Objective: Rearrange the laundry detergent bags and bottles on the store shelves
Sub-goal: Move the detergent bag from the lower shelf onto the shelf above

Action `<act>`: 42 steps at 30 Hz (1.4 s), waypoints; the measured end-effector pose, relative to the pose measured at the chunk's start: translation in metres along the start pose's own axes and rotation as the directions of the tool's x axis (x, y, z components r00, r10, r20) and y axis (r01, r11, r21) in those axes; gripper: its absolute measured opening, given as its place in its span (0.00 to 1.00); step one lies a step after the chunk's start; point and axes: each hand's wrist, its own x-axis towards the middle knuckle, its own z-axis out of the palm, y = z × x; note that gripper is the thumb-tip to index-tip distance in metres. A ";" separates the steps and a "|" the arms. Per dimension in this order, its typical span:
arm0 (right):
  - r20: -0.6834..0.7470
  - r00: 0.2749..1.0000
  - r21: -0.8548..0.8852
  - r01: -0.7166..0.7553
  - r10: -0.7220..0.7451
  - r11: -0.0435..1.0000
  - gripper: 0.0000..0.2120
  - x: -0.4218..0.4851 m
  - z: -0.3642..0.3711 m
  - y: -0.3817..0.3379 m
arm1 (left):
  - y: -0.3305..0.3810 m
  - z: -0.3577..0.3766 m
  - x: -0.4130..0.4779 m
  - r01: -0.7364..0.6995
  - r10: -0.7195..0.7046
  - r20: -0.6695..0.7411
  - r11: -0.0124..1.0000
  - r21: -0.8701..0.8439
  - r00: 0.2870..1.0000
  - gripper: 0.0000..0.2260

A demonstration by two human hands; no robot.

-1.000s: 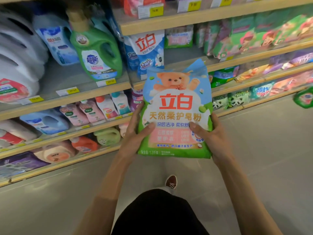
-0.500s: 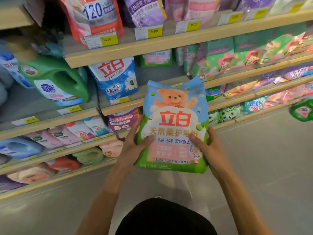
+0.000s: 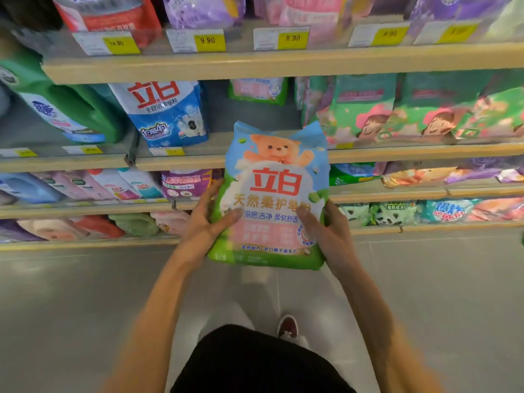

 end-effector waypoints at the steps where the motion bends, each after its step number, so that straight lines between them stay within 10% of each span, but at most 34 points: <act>1: 0.005 1.000 -0.030 0.005 -0.005 1.000 0.16 0.008 -0.005 0.002 | -0.002 0.005 0.001 -0.003 0.003 -0.014 1.000 0.006 1.000 0.37; 16: 0.061 0.976 -0.471 0.211 -0.207 0.856 0.17 0.119 0.034 -0.023 | 0.016 -0.029 0.101 -0.039 0.042 -0.016 0.984 0.175 0.999 0.48; 21: 0.228 0.970 -0.431 0.172 -0.078 0.886 0.30 0.156 0.032 -0.036 | 0.026 -0.037 0.141 -0.092 0.099 -0.043 0.986 0.136 0.994 0.44; 42: -0.065 0.876 -0.616 0.341 -0.478 0.710 0.22 0.250 0.055 -0.031 | 0.046 -0.034 0.250 -0.346 0.388 -0.023 0.845 0.407 0.921 0.43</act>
